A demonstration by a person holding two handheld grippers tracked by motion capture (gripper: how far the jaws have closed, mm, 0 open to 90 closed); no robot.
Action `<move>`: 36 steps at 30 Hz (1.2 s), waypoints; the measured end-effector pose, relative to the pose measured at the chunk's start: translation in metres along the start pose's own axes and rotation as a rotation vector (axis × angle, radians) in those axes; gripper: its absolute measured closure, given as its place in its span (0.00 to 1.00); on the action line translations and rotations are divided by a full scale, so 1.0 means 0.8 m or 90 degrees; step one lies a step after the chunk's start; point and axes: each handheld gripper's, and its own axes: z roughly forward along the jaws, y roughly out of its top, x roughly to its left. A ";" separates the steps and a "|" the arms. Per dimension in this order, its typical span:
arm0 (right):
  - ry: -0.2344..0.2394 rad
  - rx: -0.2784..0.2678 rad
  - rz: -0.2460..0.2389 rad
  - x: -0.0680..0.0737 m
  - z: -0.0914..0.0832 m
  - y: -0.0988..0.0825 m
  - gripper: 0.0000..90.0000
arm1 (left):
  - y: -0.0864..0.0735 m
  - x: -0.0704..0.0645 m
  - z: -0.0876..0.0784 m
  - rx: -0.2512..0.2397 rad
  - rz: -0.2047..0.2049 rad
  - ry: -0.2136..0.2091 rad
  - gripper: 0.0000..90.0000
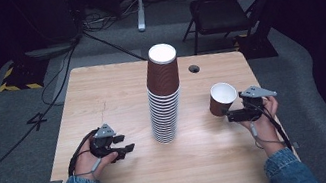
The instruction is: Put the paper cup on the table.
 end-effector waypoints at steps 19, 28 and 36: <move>-0.015 0.076 0.046 -0.021 -0.085 -0.053 0.00 | -0.033 0.007 -0.015 0.061 -0.036 0.096 0.41; -0.048 0.171 0.071 -0.037 -0.087 -0.104 0.00 | -0.039 0.015 -0.015 0.059 -0.039 0.121 0.38; -0.078 0.194 0.038 -0.035 -0.076 -0.121 0.00 | -0.040 0.018 -0.008 0.052 -0.003 0.138 0.32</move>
